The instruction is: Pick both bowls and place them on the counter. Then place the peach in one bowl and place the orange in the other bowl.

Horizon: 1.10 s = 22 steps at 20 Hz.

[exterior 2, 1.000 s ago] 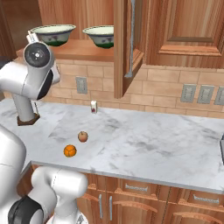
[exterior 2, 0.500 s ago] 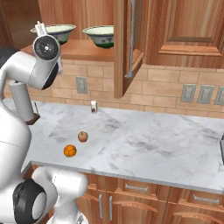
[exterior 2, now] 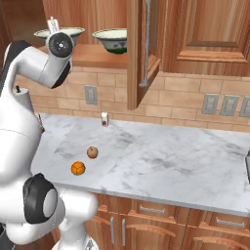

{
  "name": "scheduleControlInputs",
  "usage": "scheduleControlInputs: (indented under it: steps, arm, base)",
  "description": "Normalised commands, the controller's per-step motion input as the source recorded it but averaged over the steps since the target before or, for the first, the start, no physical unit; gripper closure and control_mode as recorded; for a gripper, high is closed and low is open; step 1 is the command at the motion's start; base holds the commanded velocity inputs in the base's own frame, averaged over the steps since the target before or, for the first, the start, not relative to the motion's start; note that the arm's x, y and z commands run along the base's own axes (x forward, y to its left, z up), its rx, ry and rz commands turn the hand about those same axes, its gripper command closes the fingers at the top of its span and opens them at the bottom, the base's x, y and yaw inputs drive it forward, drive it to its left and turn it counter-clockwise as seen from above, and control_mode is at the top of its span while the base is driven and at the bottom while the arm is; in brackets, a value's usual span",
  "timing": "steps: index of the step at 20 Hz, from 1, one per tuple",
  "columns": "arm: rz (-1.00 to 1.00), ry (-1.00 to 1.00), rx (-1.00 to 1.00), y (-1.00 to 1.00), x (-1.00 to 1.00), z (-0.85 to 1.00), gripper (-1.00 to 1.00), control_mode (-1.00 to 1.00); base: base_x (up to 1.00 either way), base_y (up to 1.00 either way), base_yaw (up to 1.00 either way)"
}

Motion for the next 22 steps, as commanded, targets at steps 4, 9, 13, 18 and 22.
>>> scheduleControlInputs:
  steps: [4, 9, 13, 18, 22]
  arm:
    - [0.00, 0.01, 0.02, 0.18, 0.38, 0.08, -1.00, -1.00]
    - [0.00, 0.00, 0.00, 0.20, 0.28, 0.01, -1.00, -1.00]
    - [0.00, 0.00, 0.00, 0.15, 0.39, 0.00, -1.00, -1.00]
    - [0.00, 0.01, 0.00, 0.09, 0.33, 0.00, -1.00, -1.00]
    - [0.00, 0.03, 0.02, 0.08, 0.34, 0.00, -1.00, -1.00]
  base:
    - [0.00, 0.00, 0.00]
    - [0.00, 0.00, 0.00]
    - [0.00, 0.00, 0.00]
    - [0.00, 0.00, 0.00]
    - [0.00, 0.00, 0.00]
